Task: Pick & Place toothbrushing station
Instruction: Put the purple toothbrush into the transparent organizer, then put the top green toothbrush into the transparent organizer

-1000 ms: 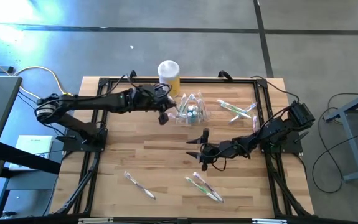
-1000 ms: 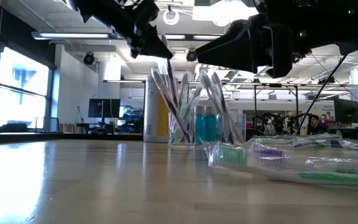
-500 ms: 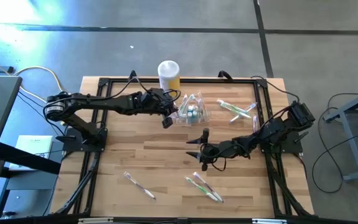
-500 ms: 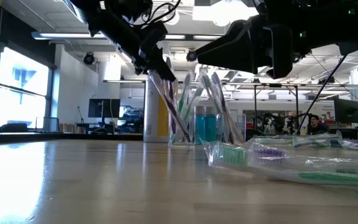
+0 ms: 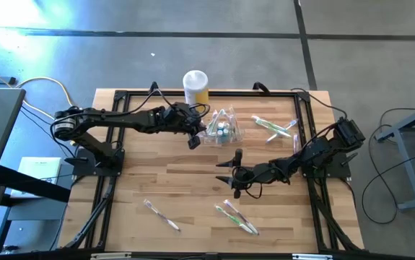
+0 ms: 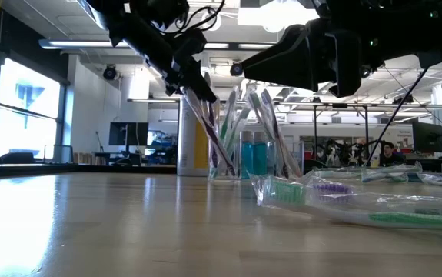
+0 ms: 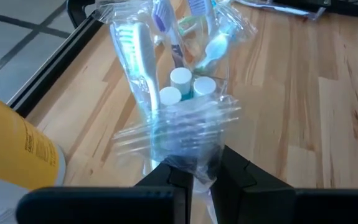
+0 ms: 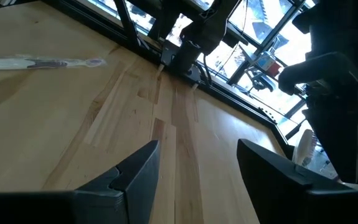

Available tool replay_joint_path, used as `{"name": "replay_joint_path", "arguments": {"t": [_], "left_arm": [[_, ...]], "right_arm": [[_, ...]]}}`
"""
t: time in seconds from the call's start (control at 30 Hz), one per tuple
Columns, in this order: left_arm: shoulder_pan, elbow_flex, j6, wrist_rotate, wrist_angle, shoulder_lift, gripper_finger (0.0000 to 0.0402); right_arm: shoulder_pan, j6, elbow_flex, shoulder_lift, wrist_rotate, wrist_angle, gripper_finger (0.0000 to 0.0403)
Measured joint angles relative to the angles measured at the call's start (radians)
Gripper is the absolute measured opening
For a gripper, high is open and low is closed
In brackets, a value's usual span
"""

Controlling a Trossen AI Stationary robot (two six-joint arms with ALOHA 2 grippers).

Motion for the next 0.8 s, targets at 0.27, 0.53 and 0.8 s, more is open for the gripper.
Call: {"name": "replay_joint_path", "arguments": {"t": [0.27,0.53,0.8], "left_arm": [[0.000,0.000,0.028,0.041,-0.022,0.000,0.0053],[0.000,0.000,0.028,0.010,-0.015,-0.001,0.0123],[-0.021,0.000,0.053,-0.014,0.008,-0.077,0.0149]], "right_arm": [[0.000,0.000,0.000,0.000,0.000,0.000,0.0208],[0.000,0.000,0.000,0.000,0.000,0.000,0.0208],[0.000,0.000,0.000,0.000,0.000,0.000,0.0208]]}}
